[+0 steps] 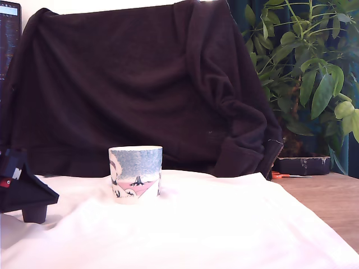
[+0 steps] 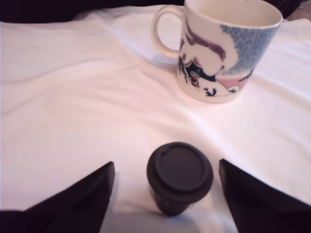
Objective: Pick the grey coffee capsule and place it inside the blue coffee cup
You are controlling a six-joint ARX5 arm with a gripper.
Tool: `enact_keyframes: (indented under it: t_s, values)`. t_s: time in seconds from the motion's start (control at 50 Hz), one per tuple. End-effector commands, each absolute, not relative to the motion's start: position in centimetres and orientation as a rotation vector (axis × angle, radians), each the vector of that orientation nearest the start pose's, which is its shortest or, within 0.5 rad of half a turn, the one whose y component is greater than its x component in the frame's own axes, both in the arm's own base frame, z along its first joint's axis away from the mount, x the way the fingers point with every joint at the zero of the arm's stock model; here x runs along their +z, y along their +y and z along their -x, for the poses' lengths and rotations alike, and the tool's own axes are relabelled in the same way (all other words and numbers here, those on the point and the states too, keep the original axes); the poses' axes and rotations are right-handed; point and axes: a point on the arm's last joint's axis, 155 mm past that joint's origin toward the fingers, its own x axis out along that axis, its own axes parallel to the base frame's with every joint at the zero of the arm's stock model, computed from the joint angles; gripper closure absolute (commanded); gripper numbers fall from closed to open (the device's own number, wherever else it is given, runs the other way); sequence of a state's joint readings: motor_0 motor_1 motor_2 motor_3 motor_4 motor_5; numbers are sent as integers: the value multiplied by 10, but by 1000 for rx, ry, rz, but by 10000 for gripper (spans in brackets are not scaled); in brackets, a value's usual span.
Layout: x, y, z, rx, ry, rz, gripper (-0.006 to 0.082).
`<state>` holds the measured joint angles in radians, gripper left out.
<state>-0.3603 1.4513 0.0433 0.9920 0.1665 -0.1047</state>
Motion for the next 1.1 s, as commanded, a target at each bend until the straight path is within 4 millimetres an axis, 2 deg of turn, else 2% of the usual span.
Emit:
enact_keyframes:
  t_s: [0.0, 0.08, 0.28, 0.5, 0.66, 0.76, 0.9, 1.08]
  values:
    - [32, -143, -285, -509, 447, 58, 271]
    - [29, -143, -284, -509, 459, 54, 335]
    - [23, -143, -283, -507, 480, 48, 341]
    - [26, -143, -284, -509, 466, 49, 568]
    - [34, -145, -288, -512, 433, 53, 608]
    - [55, -148, -296, -523, 345, 63, 608]
    - [98, -157, -316, -538, 192, 78, 607]
    - [133, -180, -343, -603, 129, 87, 607]
